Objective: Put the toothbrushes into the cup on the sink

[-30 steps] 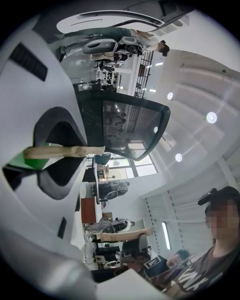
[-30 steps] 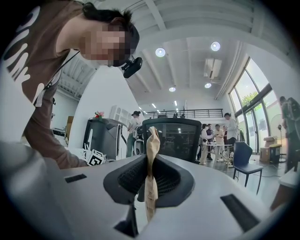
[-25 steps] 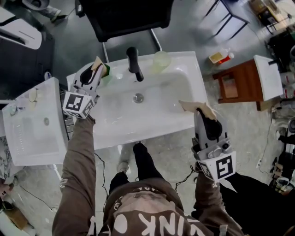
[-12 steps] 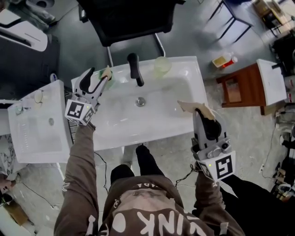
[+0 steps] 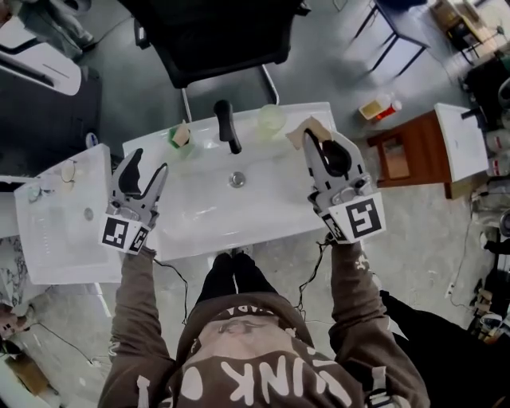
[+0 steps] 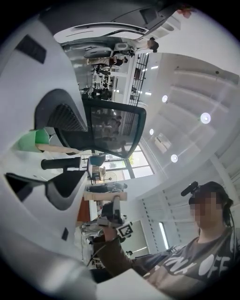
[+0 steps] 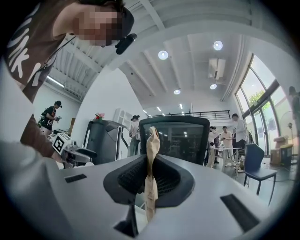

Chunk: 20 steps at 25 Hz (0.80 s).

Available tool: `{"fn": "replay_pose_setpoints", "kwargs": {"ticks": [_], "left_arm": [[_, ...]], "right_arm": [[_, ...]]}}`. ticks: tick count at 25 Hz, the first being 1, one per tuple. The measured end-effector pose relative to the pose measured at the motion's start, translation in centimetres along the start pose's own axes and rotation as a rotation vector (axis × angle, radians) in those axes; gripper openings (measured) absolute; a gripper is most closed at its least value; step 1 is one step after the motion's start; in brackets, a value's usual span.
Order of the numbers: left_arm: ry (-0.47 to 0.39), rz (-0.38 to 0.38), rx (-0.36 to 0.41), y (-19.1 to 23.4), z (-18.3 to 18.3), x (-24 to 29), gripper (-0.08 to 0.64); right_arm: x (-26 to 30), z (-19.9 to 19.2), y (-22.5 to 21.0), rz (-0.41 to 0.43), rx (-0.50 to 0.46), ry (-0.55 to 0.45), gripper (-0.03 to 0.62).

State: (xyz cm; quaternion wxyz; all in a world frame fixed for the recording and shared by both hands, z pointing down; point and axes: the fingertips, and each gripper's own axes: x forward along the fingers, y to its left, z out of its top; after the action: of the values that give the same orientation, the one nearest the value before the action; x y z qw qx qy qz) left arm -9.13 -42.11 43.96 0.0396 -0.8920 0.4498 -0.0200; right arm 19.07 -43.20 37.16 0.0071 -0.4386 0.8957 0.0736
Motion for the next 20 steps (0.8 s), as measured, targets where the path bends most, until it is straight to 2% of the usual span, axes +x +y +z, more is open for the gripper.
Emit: {"fn": "replay_pose_setpoints", "kwargs": {"ticks": [5, 10, 20], "left_arm": [[-0.026, -0.006, 0.012, 0.2, 2.1, -0.9, 0.247], [-0.034, -0.018, 0.016, 0.5, 2.8, -0.7, 0.247], [-0.017, -0.053, 0.027, 1.1, 1.9, 0.7, 0.245]], "right_arm": [[4.7, -2.6, -1.9, -0.006, -0.003, 0.006, 0.046], [8.7, -7.0, -2.9, -0.002, 0.017, 0.051, 0.046], [10.7, -13.6, -2.4, -0.023, 0.06, 0.144, 0.046]]}}
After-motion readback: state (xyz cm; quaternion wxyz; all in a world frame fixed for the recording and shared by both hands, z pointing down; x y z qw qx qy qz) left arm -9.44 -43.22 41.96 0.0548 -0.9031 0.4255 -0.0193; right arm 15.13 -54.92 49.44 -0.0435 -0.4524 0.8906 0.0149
